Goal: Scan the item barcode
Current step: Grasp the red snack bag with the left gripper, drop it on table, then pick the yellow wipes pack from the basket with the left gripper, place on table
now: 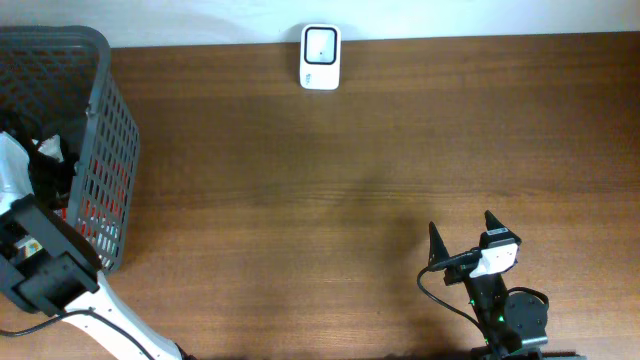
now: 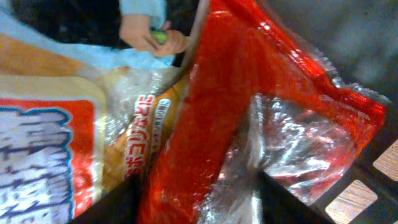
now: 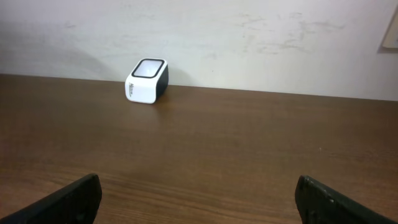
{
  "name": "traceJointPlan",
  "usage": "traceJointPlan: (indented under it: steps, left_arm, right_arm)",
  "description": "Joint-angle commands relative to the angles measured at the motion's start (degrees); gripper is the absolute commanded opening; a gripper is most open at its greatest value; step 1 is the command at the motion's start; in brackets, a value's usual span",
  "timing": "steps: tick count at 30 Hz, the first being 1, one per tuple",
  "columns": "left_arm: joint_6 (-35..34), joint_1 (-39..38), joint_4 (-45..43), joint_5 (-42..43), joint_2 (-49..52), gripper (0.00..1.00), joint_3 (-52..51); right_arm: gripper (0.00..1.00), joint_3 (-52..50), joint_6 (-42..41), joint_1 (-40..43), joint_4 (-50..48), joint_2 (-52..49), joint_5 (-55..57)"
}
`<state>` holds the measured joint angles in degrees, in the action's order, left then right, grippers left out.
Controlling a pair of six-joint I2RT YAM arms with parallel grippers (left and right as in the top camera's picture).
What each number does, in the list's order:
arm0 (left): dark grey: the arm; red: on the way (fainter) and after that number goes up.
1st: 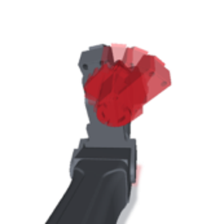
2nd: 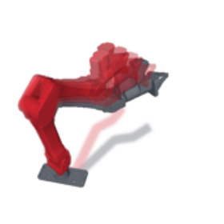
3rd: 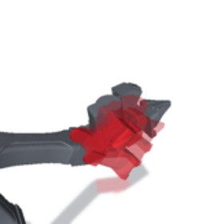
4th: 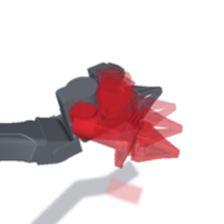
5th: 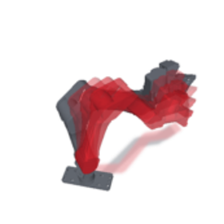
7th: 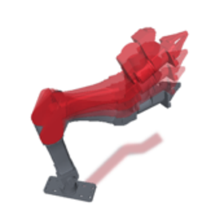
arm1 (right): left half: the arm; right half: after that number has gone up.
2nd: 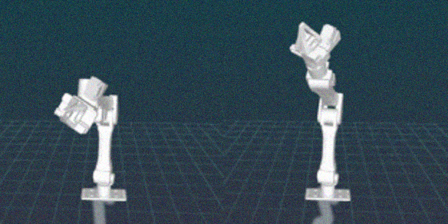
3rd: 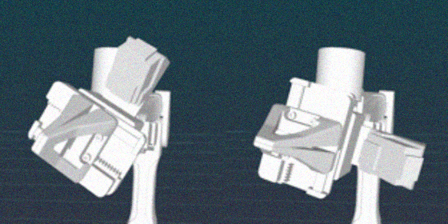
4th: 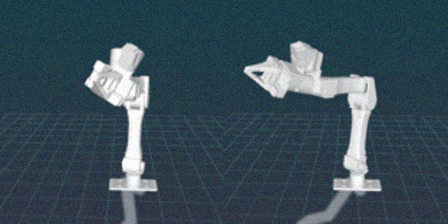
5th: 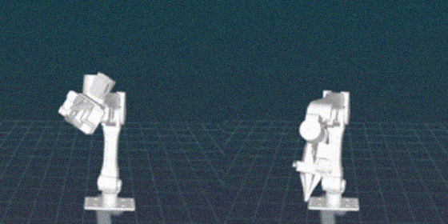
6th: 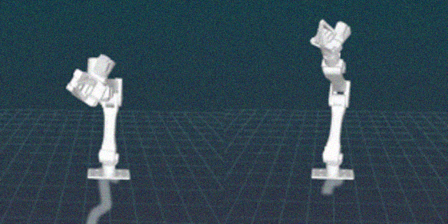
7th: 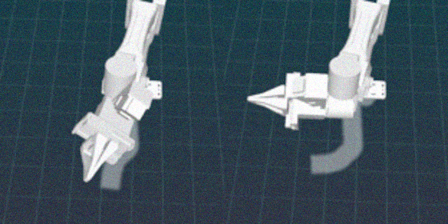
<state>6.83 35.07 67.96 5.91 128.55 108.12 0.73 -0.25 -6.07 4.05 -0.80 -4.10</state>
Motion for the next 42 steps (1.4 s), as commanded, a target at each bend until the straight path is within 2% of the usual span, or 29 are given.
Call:
traceJointPlan:
  steps: [1, 2, 4, 6, 7, 8, 10, 11, 12, 13, 14, 15, 16, 17, 19, 20, 21, 22, 24, 27, 28, 30, 31, 33, 36, 37, 38, 39, 42]
  left_arm:
    - [0.8, 0.0, 0.3, 0.6, 3.8, 0.16, -1.3]
    - [0.8, 0.0, 1.6, 0.5, 3.6, 0.0, -0.2]
    - [0.0, 0.0, 8.7, 0.6, 3.5, 0.0, 8.6]
    - [-3.3, 0.0, 20.3, 0.5, 3.5, 0.0, 31.0]
    - [-4.5, 0.0, 23.4, 0.6, 3.5, 0.0, 39.6]
    - [-6.3, 0.0, 27.5, 0.8, 3.5, 0.0, 55.8]
    - [-8.0, 0.0, 28.7, 7.3, 2.0, 0.0, 72.0]
    - [-8.0, -0.2, 27.3, 12.5, -1.3, 0.0, 71.6]
    - [-9.4, -0.7, 27.1, 22.5, -4.7, 0.0, 71.6]
    - [-10.5, -2.4, 28.0, 39.5, -7.8, 0.0, 71.6]
    - [-10.5, -5.0, 28.7, 49.6, -9.3, 0.0, 71.6]
    - [-10.5, -9.4, 28.7, 52.9, -10.0, 0.0, 71.6]
    - [-10.5, -14.1, 28.7, 52.3, -10.0, 0.0, 71.6]
    - [-10.5, -22.9, 28.7, 44.6, -9.7, 0.0, 69.9]
    - [-10.5, -33.8, 28.7, 30.3, -9.7, 0.0, 64.7]
    - [-11.7, -41.1, 28.7, 18.8, -9.7, 0.0, 58.9]
    - [-17.8, -48.4, 28.1, 7.2, -9.4, 0.0, 50.2]
    - [-21.9, -53.5, 25.6, 2.9, -9.2, 0.0, 41.5]
    - [-22.3, -62.1, 10.9, 2.6, -8.9, 0.0, 19.2]
    - [-22.3, -66.8, -2.7, 2.6, -6.4, 0.01, 1.6]
    - [-22.3, -67.2, -6.1, 1.6, -5.4, 0.18, -2.0]
    - [-21.4, -66.6, -7.3, -3.8, -4.2, 0.97, -3.0]
    - [-19.9, -64.8, -3.0, -3.9, -4.4, 0.99, 2.0]
    - [-20.0, -60.0, 6.2, -3.9, -4.5, 0.99, 18.2]
    - [-19.6, -50.1, 15.1, -4.2, -4.6, 0.99, 48.2]
    - [-16.1, -44.1, 18.3, -7.3, -4.6, 0.99, 59.1]
    - [-16.2, -40.7, 20.9, -10.3, -4.6, 0.99, 63.4]
    - [-16.7, -32.1, 27.6, -16.1, -4.6, 0.99, 69.4]
    - [-17.0, -16.7, 28.7, -17.6, -4.3, 0.99, 66.8]
  right_arm:
    - [0.98, -0.4, -0.6, -0.3, 0.2, 0.4, -0.1]
    - [0.98, -0.4, -0.6, -0.3, 0.2, 0.4, -0.1]
    - [0.98, -0.4, -0.6, -0.3, 0.2, 0.4, -0.1]
    - [0.99, -0.4, -0.6, -0.3, 0.2, 0.4, -0.1]
    - [0.98, -0.4, -0.6, -0.3, 0.2, 0.4, -0.1]
    - [0.98, -0.4, -0.6, -0.3, 0.2, 0.4, -0.1]
    - [0.99, -0.4, -0.6, -0.3, 0.2, 0.4, -0.1]
    - [0.98, -0.4, -0.6, -0.3, 0.2, 0.4, -0.1]
    - [0.98, -0.4, -0.6, -0.3, 0.2, 0.4, -0.1]
    - [0.98, -0.4, -0.6, -0.3, 0.2, 0.4, -0.1]
    - [0.98, -0.4, -0.6, -0.3, 0.2, 0.4, -0.1]
    - [0.98, -0.4, -0.6, -0.3, 0.2, 0.4, -0.1]
    - [0.99, -0.4, -0.6, -0.3, 0.2, 0.4, -0.1]
    - [0.98, -0.4, -0.6, -0.3, 0.2, 0.4, -0.1]
    - [0.98, -0.4, -0.6, -0.3, 0.2, 0.4, -0.1]
    - [0.99, -0.4, -0.6, -0.3, 0.2, 0.4, -0.1]
    - [0.98, -0.4, -0.6, -0.3, 0.2, 0.4, -0.1]
    - [0.98, -0.4, -0.6, -0.3, 0.2, 0.4, -0.1]
    - [0.98, -0.4, -0.6, -0.3, 0.2, 0.4, -0.1]
    - [0.98, -0.4, -0.6, -0.3, 0.2, 0.4, -0.1]
    - [0.98, -0.4, -0.6, -0.3, 0.2, 0.4, -0.1]
    - [0.98, -0.4, -0.6, -0.3, 0.2, 0.4, -0.1]
    - [0.98, -0.4, -0.6, -0.3, 0.2, 0.4, -0.1]
    - [0.99, -0.4, -0.6, -0.3, 0.2, 0.4, -0.1]
    - [0.98, -0.4, -0.6, -0.3, 0.2, 0.4, -0.1]
    - [0.99, -0.4, -0.6, -0.3, 0.2, 0.4, -0.1]
    - [0.99, -0.4, -0.6, -0.3, 0.2, 0.4, -0.1]
    - [0.98, -0.4, -0.6, -0.3, 0.2, 0.4, -0.1]
    - [0.98, -0.4, -0.6, -0.3, 0.2, 0.4, -0.1]
